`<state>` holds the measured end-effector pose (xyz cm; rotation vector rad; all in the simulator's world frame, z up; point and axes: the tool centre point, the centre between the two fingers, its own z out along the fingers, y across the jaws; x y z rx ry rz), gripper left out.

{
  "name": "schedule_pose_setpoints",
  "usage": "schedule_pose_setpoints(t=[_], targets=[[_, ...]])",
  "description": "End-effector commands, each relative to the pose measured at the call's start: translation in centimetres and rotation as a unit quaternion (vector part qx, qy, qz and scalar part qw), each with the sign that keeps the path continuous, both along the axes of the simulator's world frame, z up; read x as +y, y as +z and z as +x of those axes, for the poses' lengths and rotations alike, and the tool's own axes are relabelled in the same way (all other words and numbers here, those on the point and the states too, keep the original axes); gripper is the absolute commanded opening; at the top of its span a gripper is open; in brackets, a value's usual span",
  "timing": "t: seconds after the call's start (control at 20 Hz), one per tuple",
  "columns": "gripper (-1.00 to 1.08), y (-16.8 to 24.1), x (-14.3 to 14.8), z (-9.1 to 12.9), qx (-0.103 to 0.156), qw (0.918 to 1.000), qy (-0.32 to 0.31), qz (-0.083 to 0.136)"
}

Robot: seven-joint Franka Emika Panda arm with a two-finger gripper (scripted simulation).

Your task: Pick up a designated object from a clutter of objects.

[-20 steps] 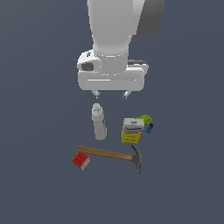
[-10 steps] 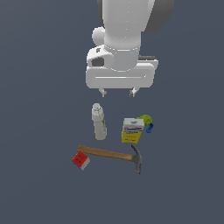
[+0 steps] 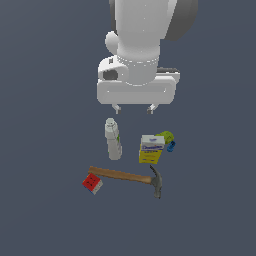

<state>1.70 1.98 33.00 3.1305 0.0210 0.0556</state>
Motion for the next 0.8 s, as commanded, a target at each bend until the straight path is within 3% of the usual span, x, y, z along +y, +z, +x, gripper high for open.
schedule_pose_setpoints(t=[0.0, 0.4, 0.75], targets=[[1.0, -0.6, -0.4, 0.6, 0.001, 1.0, -0.009, 0.002], [1.0, -4.0, -2.9, 4.0, 0.004, 0.9979, -0.063, 0.011], [1.0, -9.0, -6.5, 7.7, 0.009, 0.9911, -0.132, 0.017]])
